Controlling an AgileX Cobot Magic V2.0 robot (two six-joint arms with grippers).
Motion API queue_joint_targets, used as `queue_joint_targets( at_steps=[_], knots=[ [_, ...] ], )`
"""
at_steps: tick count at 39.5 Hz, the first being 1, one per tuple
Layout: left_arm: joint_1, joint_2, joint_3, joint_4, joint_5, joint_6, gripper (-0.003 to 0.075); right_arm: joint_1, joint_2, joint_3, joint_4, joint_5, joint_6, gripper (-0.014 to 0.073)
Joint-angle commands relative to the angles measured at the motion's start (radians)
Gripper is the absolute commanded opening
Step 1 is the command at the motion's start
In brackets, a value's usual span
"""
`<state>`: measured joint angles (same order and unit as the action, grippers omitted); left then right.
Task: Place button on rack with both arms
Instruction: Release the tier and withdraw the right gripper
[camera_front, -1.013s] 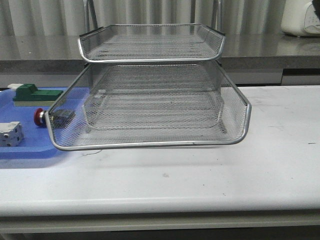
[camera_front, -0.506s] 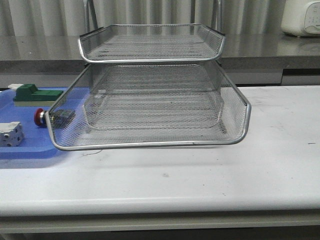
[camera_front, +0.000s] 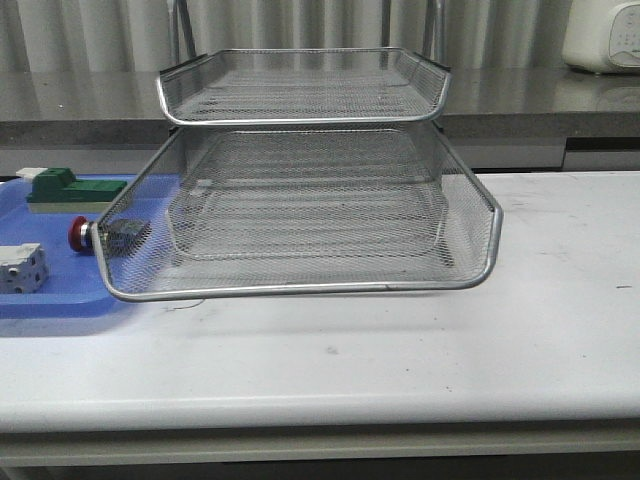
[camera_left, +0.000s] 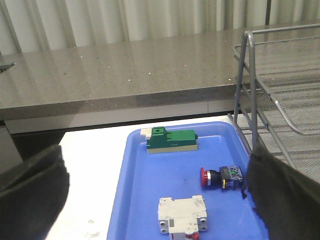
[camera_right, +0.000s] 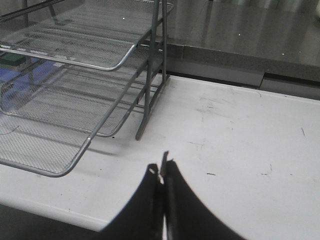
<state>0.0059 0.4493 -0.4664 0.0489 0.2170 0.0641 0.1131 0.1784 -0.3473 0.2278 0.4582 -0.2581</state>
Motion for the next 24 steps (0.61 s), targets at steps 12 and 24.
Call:
queue_joint_targets(
  at_steps=[12, 24],
  knots=[
    [-0.001, 0.014, -0.036, -0.002, -0.081, -0.009, 0.068, -0.001, 0.012, -0.021, 0.005, -0.083, 0.0, -0.0111],
    [-0.001, 0.062, -0.07, 0.007, -0.074, -0.009, 0.068, -0.001, 0.012, -0.021, 0.005, -0.083, 0.0, -0.0111]
  ],
)
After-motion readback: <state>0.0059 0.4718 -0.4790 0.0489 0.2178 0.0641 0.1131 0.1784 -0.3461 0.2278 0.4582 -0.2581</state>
